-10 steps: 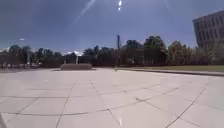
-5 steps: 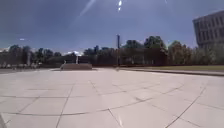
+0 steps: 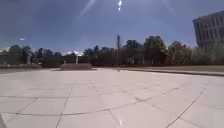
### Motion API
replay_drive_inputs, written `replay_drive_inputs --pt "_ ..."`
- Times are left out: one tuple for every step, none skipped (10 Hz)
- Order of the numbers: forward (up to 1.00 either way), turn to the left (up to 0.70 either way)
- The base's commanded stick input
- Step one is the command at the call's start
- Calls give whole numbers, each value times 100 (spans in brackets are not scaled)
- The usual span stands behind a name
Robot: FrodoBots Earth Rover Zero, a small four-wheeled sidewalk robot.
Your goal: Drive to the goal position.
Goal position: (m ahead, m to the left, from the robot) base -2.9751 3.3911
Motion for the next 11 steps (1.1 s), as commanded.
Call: replay_drive_inputs --pt "70 35" --pt "70 35" --pt "70 31" --pt "70 30" --pt "70 30" --pt "70 31" --pt "70 30" --pt "70 30" --pt "70 31" --pt "70 30" --pt "70 30"
